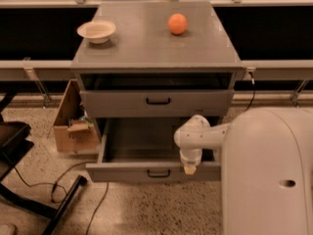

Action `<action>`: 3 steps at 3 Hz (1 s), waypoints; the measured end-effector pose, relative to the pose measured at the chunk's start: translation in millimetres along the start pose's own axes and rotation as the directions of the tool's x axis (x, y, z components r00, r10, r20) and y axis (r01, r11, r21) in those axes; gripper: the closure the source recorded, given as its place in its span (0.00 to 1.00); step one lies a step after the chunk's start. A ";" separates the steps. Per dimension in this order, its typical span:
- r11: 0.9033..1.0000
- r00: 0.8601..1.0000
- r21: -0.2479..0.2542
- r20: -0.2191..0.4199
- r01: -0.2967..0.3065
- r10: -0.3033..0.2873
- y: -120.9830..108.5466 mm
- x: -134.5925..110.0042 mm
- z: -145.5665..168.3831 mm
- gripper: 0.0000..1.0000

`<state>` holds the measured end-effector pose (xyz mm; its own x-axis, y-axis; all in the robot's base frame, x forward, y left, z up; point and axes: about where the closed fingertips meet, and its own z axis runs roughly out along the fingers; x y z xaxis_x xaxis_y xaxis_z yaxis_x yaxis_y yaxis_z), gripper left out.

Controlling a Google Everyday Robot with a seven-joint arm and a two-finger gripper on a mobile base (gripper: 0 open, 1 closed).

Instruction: Open middle drawer

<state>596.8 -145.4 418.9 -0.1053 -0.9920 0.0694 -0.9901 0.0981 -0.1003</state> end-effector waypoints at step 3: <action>1.000 1.000 -0.015 0.010 -0.008 0.008 36.2 7.2 -1.2 1.00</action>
Offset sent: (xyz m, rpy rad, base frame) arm -0.4278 -0.0554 0.0197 0.1465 0.1164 -0.1564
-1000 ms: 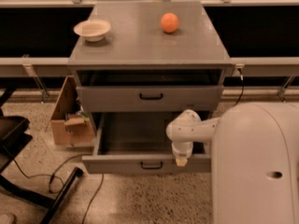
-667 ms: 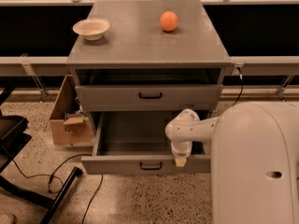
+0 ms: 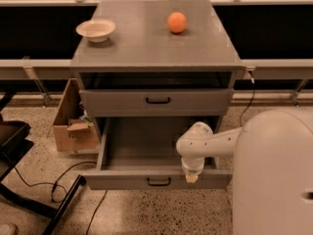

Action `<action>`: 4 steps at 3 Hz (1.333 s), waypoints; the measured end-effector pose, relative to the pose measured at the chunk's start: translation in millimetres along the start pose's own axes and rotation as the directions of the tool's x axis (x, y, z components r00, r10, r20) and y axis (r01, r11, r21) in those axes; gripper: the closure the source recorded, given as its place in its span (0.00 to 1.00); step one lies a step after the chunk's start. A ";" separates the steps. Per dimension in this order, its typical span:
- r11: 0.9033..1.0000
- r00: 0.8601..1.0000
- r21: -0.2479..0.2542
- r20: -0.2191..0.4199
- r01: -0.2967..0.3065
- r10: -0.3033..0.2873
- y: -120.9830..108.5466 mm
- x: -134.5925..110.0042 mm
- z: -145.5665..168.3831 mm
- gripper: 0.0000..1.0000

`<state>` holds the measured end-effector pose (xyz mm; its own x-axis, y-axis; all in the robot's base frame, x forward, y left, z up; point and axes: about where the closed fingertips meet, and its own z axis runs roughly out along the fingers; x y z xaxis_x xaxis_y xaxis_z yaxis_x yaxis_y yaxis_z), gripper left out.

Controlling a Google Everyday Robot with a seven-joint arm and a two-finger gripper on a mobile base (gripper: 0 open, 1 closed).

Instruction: Open middle drawer

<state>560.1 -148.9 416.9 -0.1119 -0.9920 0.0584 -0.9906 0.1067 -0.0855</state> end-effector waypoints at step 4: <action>1.000 0.999 -0.010 0.040 -0.016 0.017 46.4 4.7 -8.7 1.00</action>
Offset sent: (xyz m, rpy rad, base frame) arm -0.4156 -0.0298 -0.0051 0.1568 0.2790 0.0746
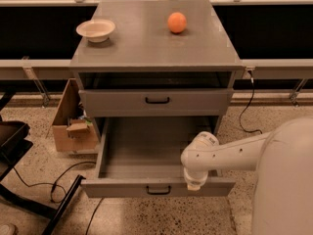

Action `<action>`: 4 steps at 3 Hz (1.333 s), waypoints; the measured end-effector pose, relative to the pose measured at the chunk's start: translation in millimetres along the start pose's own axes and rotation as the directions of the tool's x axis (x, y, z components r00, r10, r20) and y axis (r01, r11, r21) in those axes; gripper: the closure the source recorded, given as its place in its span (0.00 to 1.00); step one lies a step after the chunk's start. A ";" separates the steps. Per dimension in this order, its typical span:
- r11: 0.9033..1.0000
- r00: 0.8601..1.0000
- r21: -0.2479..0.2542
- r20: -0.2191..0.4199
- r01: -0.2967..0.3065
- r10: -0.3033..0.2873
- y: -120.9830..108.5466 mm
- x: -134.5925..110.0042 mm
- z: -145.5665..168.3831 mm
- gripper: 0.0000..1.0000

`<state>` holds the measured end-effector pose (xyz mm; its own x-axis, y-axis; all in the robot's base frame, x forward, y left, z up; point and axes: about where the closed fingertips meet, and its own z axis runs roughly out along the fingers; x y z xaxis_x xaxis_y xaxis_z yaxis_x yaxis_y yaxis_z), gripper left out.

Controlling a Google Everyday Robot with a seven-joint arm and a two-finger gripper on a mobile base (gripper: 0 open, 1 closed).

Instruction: Open middle drawer

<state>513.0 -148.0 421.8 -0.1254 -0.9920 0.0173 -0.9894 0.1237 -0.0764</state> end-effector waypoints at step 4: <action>0.999 1.000 -0.030 0.001 0.011 -0.011 36.7 8.5 -2.9 1.00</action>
Offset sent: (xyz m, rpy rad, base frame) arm -0.3798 -0.0536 -0.0115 0.0339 0.2573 0.0984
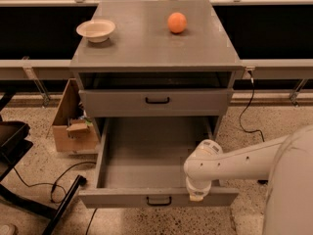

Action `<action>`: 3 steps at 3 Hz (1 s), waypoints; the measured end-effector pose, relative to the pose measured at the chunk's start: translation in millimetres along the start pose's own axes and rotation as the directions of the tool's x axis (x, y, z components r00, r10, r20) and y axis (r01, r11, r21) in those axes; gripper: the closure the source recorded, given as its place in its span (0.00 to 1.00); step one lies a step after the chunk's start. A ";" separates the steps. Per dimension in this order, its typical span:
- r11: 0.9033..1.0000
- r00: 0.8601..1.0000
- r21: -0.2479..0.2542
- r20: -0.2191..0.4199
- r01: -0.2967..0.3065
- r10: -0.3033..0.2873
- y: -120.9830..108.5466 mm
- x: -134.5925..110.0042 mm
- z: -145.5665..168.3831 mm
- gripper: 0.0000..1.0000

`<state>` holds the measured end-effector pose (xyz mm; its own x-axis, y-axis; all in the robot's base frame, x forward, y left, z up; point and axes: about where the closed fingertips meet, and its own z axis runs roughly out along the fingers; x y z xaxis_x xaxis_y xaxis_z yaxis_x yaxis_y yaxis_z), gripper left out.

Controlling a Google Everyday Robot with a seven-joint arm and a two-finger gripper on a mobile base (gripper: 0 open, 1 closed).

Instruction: Open middle drawer

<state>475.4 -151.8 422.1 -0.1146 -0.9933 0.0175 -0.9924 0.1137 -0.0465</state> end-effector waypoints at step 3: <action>1.000 1.000 -0.006 0.020 0.000 0.000 21.2 3.5 -4.7 1.00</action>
Offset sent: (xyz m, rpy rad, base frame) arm -0.3407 -0.0449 -0.0242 0.0637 0.2700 0.1540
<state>453.8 -152.7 425.9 -0.1138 -0.9935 -0.0021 -0.9927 0.1138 -0.0410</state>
